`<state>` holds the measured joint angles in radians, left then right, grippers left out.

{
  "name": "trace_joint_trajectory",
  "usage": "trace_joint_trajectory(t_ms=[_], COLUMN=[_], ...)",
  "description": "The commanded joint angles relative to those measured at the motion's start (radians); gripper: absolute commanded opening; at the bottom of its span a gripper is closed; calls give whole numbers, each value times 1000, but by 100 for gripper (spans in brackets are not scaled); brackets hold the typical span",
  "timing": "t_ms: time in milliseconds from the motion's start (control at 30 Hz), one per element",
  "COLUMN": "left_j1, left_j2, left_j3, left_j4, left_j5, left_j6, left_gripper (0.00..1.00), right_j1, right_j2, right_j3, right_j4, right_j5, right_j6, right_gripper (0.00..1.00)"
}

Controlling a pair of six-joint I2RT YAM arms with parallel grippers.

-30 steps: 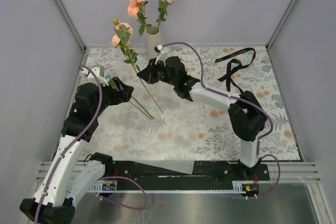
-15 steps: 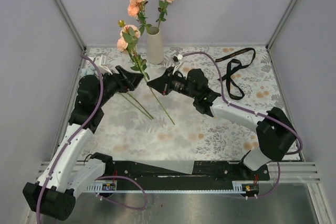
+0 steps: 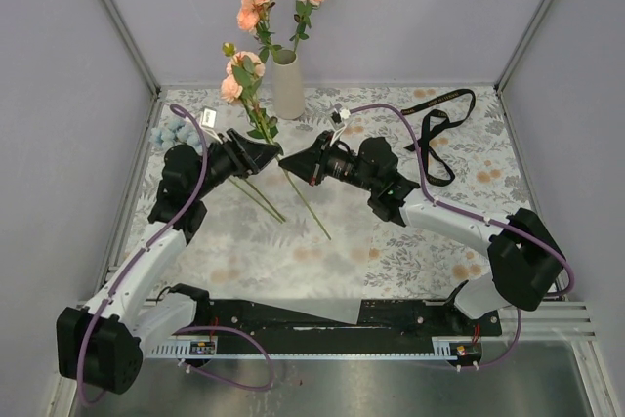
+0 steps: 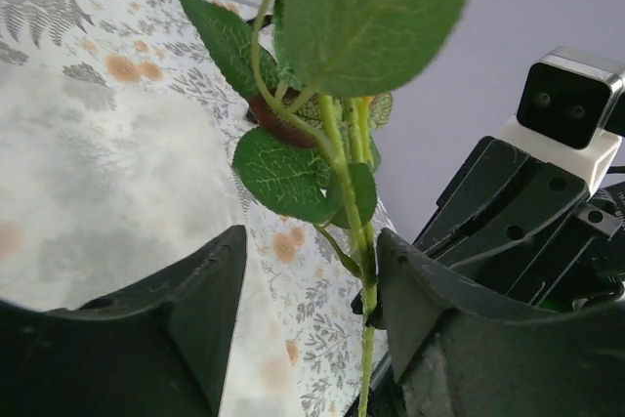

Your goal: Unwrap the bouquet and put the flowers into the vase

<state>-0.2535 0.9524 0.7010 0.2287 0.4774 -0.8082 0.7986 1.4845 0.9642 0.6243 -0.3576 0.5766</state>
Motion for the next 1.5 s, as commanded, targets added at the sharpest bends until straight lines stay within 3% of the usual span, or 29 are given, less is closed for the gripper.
trace_joint_trajectory(t_ms=[0,67,200,267,367,433,567,600,767,1033,1467], left_j1=[-6,-4,-6,-6,-6,-7,-7,-7,-7,-21,-47], left_j2=[38,52,60,74,95,106,111,114,137,247,551], left_j3=[9,25,38,70,139,176,264,284,394,500,784], left_j4=[147,123,138,95,-4,-25,-75,-75,-2,279,426], left_j5=[95,113,119,119,116,107,20,-12,-152,-318,-365], left_j6=[-43,-36,-49,-14,53,78,158,171,297,492,759], left_gripper=[56,43,3,0,0,0,0,0,0,0,0], right_j1=[5,5,5,5,5,4,5,5,4,5,5], right_j2=[-26,-30,-43,-62,-116,-160,-265,-288,-395,-435,-463], right_j3=[2,-8,-36,-44,-51,-77,-171,-191,-277,-295,-265], right_j4=[71,75,52,-9,-141,-184,-202,-218,-265,-313,-357], right_j5=[-15,-15,-3,3,55,86,149,163,226,258,241], right_j6=[6,9,11,-13,-55,-75,-80,-80,-104,-132,-121], right_gripper=[0,0,3,15,51,67,88,97,99,99,99])
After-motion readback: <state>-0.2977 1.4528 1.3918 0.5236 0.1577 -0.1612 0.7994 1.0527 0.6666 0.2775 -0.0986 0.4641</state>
